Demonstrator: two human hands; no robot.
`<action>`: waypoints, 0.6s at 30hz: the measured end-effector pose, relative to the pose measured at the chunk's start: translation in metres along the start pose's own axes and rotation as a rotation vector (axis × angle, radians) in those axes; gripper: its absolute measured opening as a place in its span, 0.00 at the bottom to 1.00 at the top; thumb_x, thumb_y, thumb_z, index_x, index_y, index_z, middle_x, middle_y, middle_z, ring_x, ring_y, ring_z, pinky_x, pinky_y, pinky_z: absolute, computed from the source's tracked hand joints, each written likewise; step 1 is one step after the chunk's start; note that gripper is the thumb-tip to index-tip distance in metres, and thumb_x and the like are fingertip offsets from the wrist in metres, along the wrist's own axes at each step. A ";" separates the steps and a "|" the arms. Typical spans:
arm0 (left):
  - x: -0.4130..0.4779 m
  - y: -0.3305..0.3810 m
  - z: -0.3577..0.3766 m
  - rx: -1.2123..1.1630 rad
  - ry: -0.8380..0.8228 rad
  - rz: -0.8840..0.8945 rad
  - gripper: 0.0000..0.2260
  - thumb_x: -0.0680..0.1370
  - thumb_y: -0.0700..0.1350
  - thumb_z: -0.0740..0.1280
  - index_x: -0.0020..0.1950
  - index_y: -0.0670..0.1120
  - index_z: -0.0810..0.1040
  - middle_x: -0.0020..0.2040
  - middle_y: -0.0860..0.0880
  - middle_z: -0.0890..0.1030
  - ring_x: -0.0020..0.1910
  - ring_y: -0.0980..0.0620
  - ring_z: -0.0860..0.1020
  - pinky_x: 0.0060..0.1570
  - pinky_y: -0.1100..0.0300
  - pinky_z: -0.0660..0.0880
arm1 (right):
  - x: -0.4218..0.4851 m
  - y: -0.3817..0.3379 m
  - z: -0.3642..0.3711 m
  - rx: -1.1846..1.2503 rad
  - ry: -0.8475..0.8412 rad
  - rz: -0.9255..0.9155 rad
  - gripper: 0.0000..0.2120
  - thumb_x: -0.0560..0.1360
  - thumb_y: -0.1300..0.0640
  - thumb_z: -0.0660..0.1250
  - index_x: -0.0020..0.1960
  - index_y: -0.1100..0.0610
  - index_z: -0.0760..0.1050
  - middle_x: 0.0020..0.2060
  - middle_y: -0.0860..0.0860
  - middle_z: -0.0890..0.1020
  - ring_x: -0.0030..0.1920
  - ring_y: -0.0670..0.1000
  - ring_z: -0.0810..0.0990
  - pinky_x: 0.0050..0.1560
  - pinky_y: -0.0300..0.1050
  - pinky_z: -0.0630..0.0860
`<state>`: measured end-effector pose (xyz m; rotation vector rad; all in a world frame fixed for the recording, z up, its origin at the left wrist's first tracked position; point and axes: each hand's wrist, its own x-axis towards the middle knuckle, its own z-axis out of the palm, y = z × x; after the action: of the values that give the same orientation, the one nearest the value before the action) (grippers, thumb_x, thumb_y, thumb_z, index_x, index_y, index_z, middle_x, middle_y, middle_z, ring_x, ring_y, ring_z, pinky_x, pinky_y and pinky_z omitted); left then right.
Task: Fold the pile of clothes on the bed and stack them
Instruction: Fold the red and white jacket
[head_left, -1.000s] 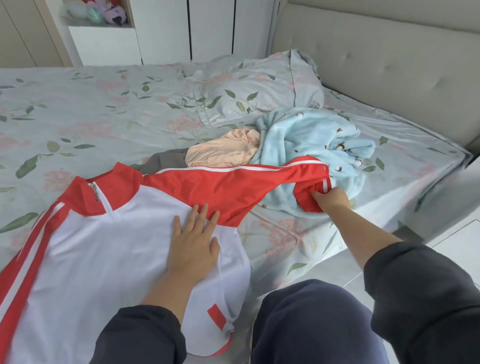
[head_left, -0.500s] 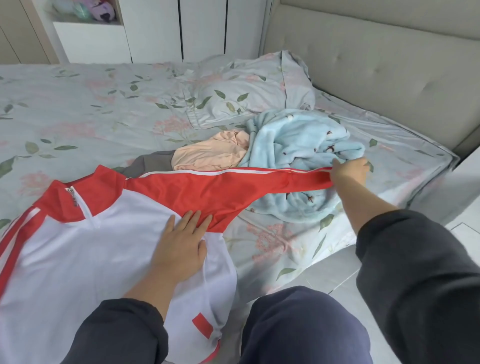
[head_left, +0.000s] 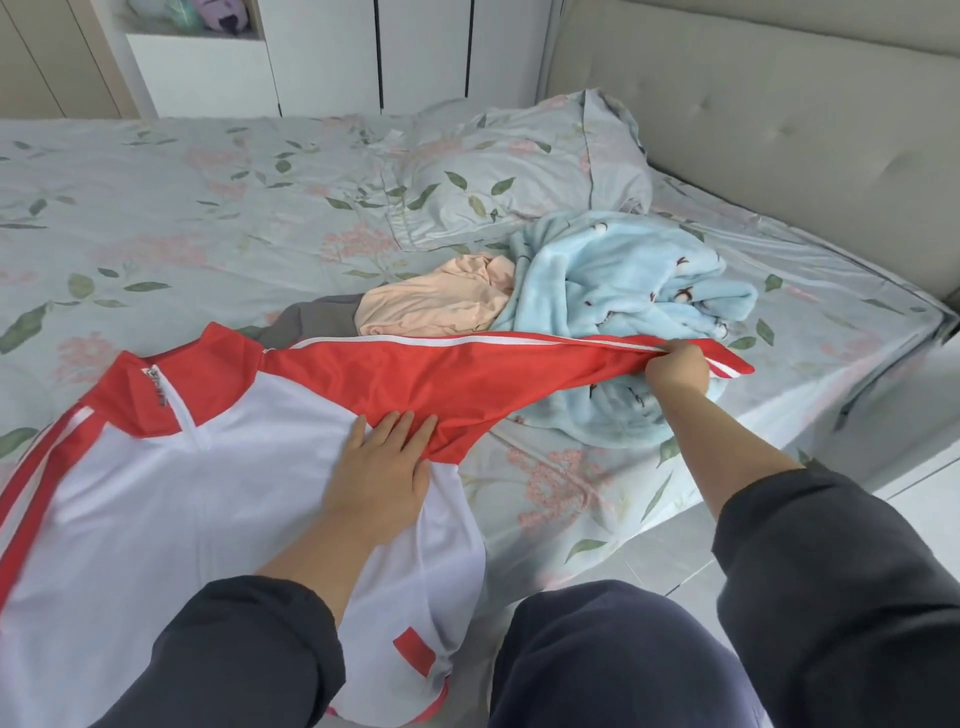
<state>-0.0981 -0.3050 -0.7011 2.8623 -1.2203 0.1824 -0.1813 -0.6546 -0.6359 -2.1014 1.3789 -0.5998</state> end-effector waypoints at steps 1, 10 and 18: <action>0.005 0.003 0.001 -0.017 0.002 -0.024 0.28 0.78 0.54 0.40 0.77 0.52 0.58 0.74 0.49 0.67 0.74 0.49 0.63 0.72 0.44 0.53 | 0.002 0.000 -0.005 0.027 0.038 -0.028 0.19 0.70 0.69 0.57 0.58 0.62 0.78 0.53 0.64 0.81 0.57 0.62 0.78 0.58 0.48 0.72; 0.053 0.046 -0.001 -0.314 -0.024 -0.141 0.24 0.82 0.56 0.45 0.78 0.58 0.45 0.79 0.53 0.48 0.77 0.53 0.46 0.73 0.44 0.45 | 0.004 -0.009 -0.052 -0.146 0.275 -0.336 0.11 0.76 0.61 0.56 0.46 0.64 0.77 0.44 0.64 0.80 0.49 0.65 0.76 0.52 0.51 0.68; 0.063 0.040 0.008 -0.491 0.007 -0.186 0.23 0.82 0.56 0.46 0.77 0.61 0.49 0.79 0.56 0.50 0.77 0.56 0.46 0.74 0.46 0.44 | 0.027 -0.074 -0.078 -0.679 0.343 -0.454 0.15 0.73 0.52 0.56 0.41 0.60 0.77 0.44 0.58 0.79 0.51 0.59 0.74 0.56 0.53 0.63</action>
<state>-0.0824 -0.3785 -0.7029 2.5155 -0.8416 -0.1000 -0.1707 -0.6714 -0.5267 -3.0207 1.4217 -0.7731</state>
